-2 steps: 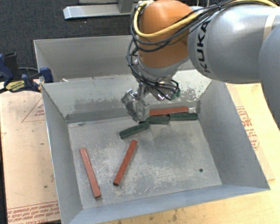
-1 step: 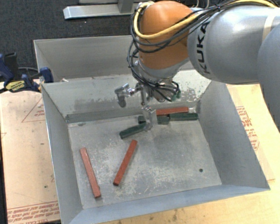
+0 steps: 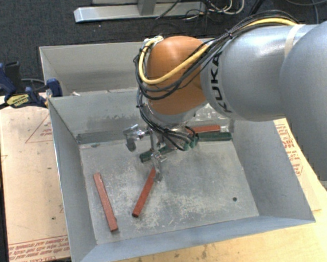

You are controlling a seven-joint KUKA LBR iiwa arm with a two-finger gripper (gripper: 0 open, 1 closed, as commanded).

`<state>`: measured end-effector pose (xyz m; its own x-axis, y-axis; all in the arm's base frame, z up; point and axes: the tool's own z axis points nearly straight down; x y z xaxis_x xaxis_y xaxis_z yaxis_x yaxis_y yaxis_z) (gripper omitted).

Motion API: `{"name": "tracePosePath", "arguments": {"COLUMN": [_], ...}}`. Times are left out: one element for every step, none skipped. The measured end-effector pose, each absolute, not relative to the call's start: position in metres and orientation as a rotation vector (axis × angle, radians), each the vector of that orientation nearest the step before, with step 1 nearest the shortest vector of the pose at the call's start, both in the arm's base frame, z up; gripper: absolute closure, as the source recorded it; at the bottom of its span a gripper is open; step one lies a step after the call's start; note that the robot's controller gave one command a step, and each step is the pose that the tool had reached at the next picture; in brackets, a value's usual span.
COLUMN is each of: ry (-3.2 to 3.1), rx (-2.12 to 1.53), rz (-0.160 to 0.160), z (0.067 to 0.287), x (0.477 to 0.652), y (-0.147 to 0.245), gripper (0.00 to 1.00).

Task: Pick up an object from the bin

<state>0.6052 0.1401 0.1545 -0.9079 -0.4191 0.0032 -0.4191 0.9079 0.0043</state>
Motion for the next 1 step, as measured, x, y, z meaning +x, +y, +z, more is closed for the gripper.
{"name": "tracePosePath", "arguments": {"ry": [-2.837], "rx": [1.338], "rz": [-0.005], "z": [0.0675], "x": [0.5570], "y": [0.1424], "gripper": [0.00]}}
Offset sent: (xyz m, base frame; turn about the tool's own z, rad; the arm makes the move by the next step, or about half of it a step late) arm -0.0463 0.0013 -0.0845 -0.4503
